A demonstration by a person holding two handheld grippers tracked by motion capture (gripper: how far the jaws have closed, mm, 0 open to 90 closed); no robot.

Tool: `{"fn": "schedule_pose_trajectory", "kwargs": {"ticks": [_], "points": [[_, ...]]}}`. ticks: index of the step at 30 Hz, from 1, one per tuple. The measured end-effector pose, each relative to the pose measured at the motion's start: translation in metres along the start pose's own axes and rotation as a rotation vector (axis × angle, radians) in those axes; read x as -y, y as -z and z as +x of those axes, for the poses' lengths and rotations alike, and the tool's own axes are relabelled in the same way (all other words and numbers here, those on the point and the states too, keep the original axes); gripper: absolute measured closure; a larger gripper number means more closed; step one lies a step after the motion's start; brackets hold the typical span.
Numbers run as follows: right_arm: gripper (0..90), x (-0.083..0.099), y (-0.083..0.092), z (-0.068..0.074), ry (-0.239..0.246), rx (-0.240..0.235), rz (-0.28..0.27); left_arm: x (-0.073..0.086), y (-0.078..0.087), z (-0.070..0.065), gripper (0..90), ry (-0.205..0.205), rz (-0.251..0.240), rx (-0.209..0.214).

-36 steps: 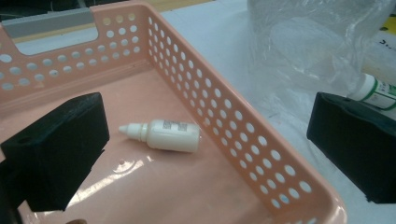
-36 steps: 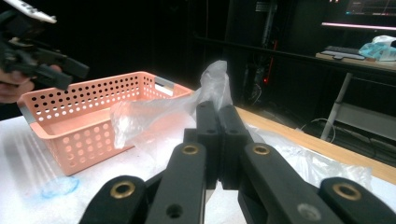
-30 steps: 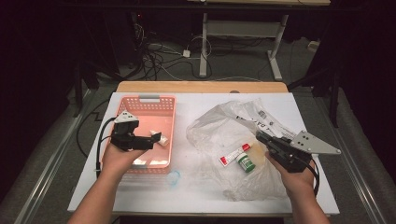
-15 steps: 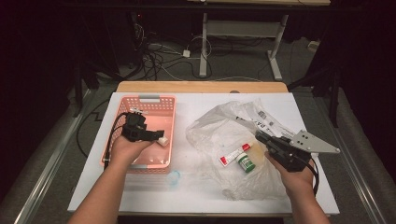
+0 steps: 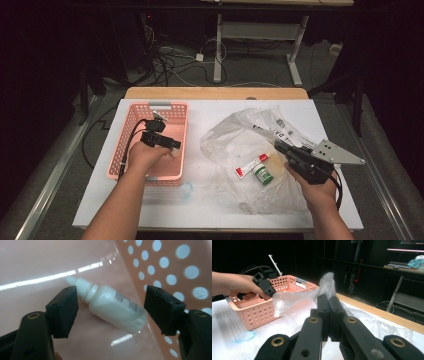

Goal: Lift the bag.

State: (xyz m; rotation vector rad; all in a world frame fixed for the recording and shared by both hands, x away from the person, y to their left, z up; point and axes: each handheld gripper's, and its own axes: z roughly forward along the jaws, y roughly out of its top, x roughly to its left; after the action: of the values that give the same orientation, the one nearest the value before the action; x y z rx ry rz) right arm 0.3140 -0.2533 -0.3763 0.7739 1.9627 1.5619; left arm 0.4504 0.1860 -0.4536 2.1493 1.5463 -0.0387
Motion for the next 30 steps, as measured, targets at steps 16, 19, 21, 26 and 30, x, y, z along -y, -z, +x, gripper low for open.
{"fn": "schedule_pose_trajectory", "kwargs": {"ticks": [16, 19, 21, 26, 30], "points": [[89.6, -0.001, 0.001, 0.0, 0.006, 0.0, -0.003, 0.001, -0.008, -0.005, 55.1, -0.062, 0.074, -0.095], [89.7, 0.0, 0.001, 0.0, 0.009, -0.001, -0.003, 0.001, -0.008, -0.007, 56.9, -0.076, 0.072, -0.11], [89.6, 0.0, 0.001, 0.001, 0.011, -0.001, -0.003, 0.001, -0.008, -0.008, 57.6, -0.083, 0.073, -0.113], [89.6, -0.001, 0.001, 0.001, 0.012, -0.001, -0.004, 0.001, -0.005, -0.009, 58.0, -0.098, 0.067, -0.124], [89.7, 0.0, 0.0, 0.0, 0.012, 0.001, -0.002, 0.002, 0.004, -0.01, 58.1, -0.105, 0.021, -0.11]]}}
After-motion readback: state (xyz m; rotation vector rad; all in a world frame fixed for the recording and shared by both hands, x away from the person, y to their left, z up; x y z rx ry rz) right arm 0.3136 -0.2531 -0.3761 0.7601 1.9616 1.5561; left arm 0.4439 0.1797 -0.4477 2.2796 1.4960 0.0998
